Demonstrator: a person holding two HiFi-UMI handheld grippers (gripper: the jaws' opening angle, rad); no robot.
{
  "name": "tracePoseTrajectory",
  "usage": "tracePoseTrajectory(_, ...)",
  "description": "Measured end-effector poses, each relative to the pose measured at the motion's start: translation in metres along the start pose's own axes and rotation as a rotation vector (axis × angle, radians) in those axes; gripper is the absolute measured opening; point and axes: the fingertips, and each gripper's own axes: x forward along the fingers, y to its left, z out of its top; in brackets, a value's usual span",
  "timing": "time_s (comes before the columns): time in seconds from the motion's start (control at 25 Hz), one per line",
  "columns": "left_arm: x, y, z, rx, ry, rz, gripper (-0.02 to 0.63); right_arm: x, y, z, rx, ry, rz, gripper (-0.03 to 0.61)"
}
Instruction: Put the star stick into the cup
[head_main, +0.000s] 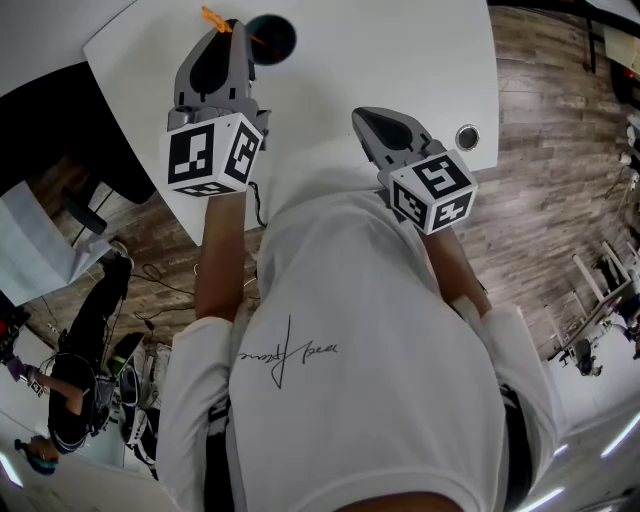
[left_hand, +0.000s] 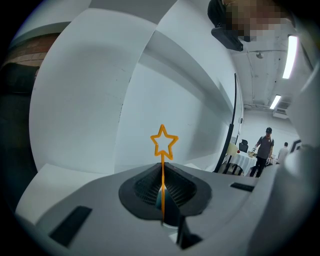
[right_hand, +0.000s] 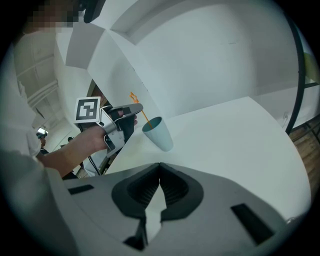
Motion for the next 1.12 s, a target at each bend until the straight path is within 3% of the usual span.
tracePoseTrajectory(0.6,0.0,0.001,-0.011,-0.025,0.041,0.012,0.02,-0.002,0.002,0.0,-0.006,-0.004,-0.003,0.009)
tracePoseTrajectory(0.8,0.001,0.001,-0.013,-0.04,0.049,0.007,0.092,-0.003,0.003,0.001,-0.006,-0.011,-0.001,0.009)
tracePoseTrajectory(1.12,-0.003,-0.002,-0.015,-0.049,0.058,0.005,0.101,-0.007,0.005,0.001,-0.011,-0.023,-0.003,0.009)
